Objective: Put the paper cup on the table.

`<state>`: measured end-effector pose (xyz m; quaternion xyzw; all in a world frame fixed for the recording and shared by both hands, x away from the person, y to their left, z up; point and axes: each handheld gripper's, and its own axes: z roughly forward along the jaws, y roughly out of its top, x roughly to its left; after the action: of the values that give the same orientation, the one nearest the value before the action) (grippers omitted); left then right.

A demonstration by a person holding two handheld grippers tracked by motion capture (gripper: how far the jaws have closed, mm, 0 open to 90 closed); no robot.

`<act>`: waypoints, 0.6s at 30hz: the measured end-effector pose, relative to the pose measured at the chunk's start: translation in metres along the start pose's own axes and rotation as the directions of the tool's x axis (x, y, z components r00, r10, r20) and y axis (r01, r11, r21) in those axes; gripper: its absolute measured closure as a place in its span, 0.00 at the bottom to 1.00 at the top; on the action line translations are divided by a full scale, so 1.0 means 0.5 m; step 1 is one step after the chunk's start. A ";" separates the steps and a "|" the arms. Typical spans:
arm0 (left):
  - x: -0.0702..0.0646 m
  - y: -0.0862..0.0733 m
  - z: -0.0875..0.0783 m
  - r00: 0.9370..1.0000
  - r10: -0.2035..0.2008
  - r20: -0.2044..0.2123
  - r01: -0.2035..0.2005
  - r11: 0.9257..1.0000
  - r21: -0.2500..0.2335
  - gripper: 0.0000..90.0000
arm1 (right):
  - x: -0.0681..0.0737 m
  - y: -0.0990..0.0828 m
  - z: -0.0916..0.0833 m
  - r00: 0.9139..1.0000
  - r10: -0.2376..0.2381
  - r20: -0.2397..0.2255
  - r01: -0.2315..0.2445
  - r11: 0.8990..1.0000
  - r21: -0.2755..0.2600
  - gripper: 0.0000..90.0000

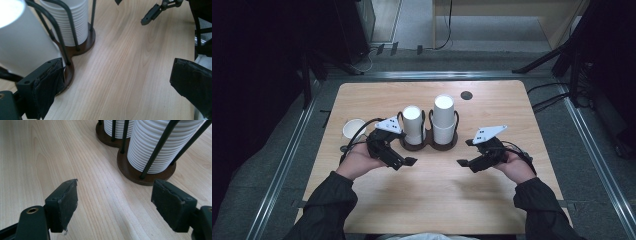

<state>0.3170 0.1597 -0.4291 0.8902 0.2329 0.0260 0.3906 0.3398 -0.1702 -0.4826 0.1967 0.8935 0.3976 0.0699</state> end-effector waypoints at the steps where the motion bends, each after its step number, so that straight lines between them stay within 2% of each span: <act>1: -0.003 0.000 0.003 1.000 0.004 -0.002 -0.004 1.000 0.003 0.00 | 0.000 0.000 0.000 1.000 0.000 -0.001 0.000 1.000 0.000 0.24; 8: -0.018 -0.007 0.023 1.000 0.015 0.023 -0.015 1.000 -0.003 0.00 | 0.002 0.000 0.000 1.000 -0.002 -0.006 0.002 1.000 -0.001 0.24; 14: -0.029 -0.005 0.045 0.999 0.048 0.023 -0.048 0.998 0.029 0.00 | 0.003 0.001 0.001 1.000 0.006 -0.010 -0.007 1.000 -0.006 0.24; 18: -0.032 -0.007 0.056 0.999 0.036 0.041 -0.037 0.999 0.024 0.00 | 0.003 0.001 0.002 1.000 0.000 -0.012 -0.001 1.000 -0.005 0.24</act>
<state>0.3075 0.1358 -0.4488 0.8994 0.2091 0.0119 0.3838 0.3389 -0.1687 -0.4830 0.1944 0.8930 0.4008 0.0650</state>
